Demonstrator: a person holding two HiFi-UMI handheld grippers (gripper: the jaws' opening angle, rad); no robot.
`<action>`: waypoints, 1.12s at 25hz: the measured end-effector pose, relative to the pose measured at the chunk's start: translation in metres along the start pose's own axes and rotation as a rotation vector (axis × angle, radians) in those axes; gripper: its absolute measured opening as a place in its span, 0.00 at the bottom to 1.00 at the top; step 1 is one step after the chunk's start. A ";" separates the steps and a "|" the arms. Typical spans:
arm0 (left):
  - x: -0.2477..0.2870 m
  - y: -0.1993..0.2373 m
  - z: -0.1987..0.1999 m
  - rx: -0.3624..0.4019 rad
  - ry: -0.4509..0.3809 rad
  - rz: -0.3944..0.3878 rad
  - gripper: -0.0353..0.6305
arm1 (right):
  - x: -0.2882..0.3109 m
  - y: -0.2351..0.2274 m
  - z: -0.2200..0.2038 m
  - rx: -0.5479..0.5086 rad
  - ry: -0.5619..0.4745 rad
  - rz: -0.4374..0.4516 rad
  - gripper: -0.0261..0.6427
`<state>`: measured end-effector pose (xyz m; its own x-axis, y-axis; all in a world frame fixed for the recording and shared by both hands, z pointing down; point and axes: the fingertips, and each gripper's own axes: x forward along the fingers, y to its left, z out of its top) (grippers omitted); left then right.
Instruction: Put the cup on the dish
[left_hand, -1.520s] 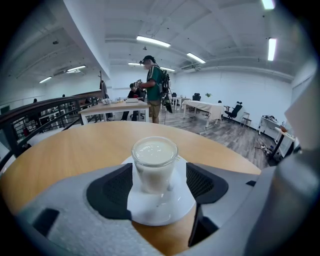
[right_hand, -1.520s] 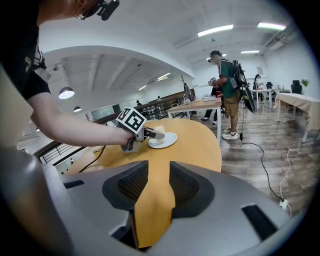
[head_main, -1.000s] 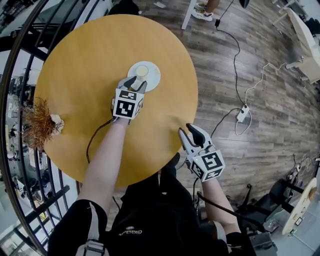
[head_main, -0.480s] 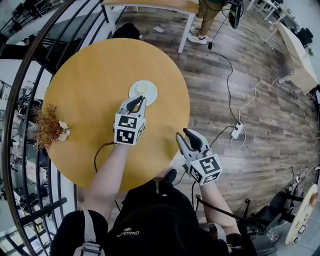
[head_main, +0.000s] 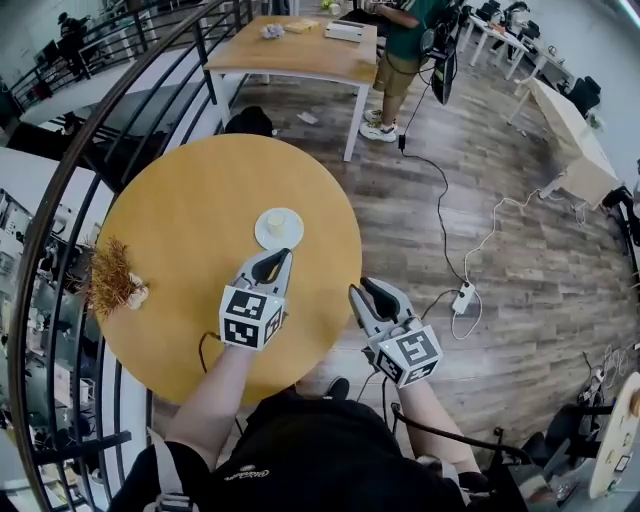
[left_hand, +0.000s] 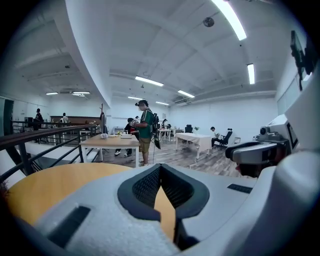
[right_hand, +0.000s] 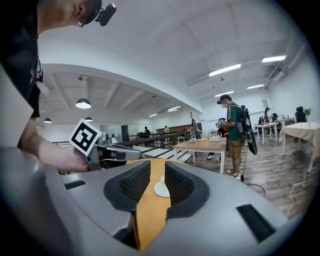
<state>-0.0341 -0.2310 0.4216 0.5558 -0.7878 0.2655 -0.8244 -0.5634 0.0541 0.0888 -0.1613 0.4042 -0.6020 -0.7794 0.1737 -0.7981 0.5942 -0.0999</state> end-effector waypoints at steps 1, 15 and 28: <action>-0.003 -0.008 0.004 -0.007 -0.008 -0.006 0.06 | -0.004 0.000 0.003 0.000 -0.004 -0.002 0.17; -0.015 -0.065 0.039 0.074 -0.053 -0.089 0.06 | -0.017 0.003 0.032 -0.012 -0.036 -0.011 0.11; -0.019 -0.065 0.034 0.076 -0.042 -0.067 0.06 | -0.015 0.006 0.030 -0.013 -0.016 0.001 0.10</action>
<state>0.0129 -0.1876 0.3799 0.6149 -0.7563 0.2235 -0.7754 -0.6314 -0.0035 0.0921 -0.1516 0.3711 -0.6030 -0.7819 0.1583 -0.7973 0.5972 -0.0869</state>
